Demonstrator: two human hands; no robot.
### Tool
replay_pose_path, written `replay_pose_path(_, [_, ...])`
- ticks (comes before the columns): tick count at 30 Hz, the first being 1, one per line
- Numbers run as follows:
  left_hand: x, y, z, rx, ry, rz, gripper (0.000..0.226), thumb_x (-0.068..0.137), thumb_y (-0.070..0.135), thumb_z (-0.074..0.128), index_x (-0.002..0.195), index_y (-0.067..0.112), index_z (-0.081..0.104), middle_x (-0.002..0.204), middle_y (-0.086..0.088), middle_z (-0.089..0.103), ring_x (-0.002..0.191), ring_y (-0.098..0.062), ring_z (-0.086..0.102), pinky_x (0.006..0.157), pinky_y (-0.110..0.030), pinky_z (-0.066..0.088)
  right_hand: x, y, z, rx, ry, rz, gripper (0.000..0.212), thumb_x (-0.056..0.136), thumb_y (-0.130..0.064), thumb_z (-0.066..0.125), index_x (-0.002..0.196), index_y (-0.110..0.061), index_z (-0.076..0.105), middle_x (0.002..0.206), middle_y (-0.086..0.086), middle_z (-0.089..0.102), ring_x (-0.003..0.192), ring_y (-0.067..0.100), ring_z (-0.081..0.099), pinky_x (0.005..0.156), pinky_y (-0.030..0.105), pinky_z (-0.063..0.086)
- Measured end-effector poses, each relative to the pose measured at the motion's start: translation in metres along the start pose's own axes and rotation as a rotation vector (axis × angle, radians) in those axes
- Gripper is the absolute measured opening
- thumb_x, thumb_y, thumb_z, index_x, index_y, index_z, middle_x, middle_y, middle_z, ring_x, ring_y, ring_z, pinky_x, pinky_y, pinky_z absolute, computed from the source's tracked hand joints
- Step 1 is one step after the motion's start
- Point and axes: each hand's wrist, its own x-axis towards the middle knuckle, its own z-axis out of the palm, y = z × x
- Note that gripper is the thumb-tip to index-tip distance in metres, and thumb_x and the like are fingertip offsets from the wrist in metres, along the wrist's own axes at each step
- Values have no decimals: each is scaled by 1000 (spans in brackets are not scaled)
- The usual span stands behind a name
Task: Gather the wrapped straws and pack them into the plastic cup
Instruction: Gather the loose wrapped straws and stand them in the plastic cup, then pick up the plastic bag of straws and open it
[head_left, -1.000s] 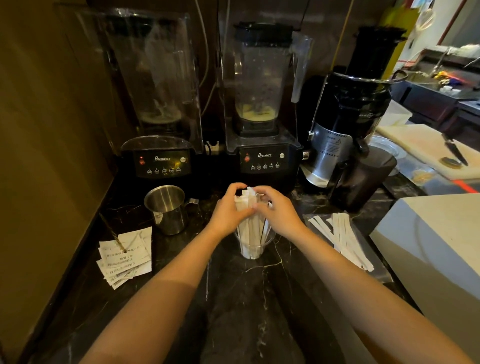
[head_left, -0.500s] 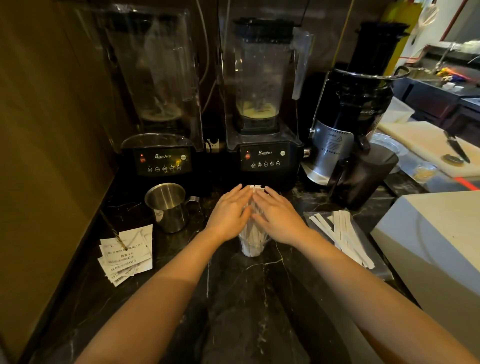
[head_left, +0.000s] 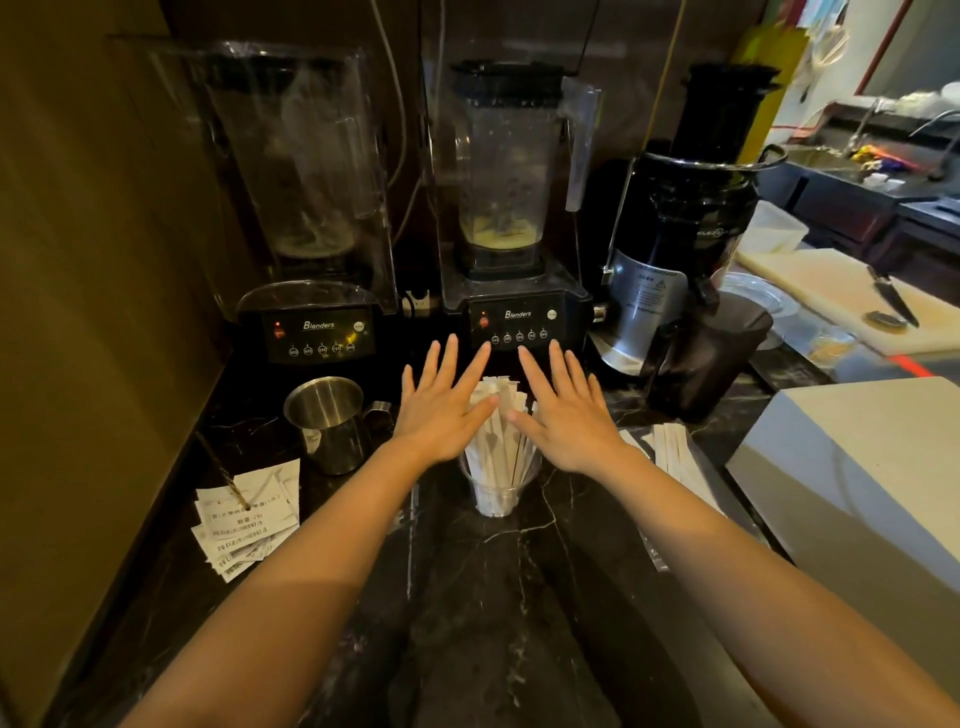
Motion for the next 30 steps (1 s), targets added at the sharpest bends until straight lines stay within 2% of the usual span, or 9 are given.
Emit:
replay_pose_path(4, [0,11,-5,18,48,37,57,89,52,25,125,44,-19,153,-4,-17,137,-19,-22,111,-47,-12,-8,7,-10,18,38,26,75,90,-55,30,139,-28,-19,153,9,-21,140,23,-20,113,43,-7])
replay_pose_path(10, [1,52,0,49,87,153,62,90,50,28,135,37,-13,153,-8,-13,138,-22,-19,112,-46,-8,-31,35,-29,43,103,111,78,89,-55,31,141,-20,-16,154,9,-16,141,24,-16,114,42,-3])
replay_pose_path(15, [7,101,22,-7,73,259,62,90,49,30,129,39,-17,154,-8,-11,139,-21,-16,112,-43,-8,-61,75,-37,73,90,222,80,89,-55,33,141,-18,-15,155,10,-15,142,24,-13,115,43,0])
replay_pose_path(19, [10,131,52,-22,4,312,63,90,49,31,130,37,-17,154,-8,-11,139,-22,-15,113,-43,-7,-85,111,-33,117,69,293,81,88,-55,34,141,-17,-15,154,11,-15,142,24,-12,115,38,-1])
replay_pose_path(22, [10,143,78,-3,-94,316,64,90,49,30,137,35,-10,153,-8,-13,139,-22,-16,113,-44,-6,-99,131,-23,160,32,310,81,90,-51,36,141,-13,-14,154,14,-13,142,23,-13,114,34,-4])
replay_pose_path(30, [-8,160,139,40,-313,299,67,90,49,31,140,26,-8,154,-8,-12,140,-23,-14,114,-44,-3,-128,164,22,292,-102,425,83,89,-49,41,142,-14,-13,155,10,-13,142,24,-9,114,39,2])
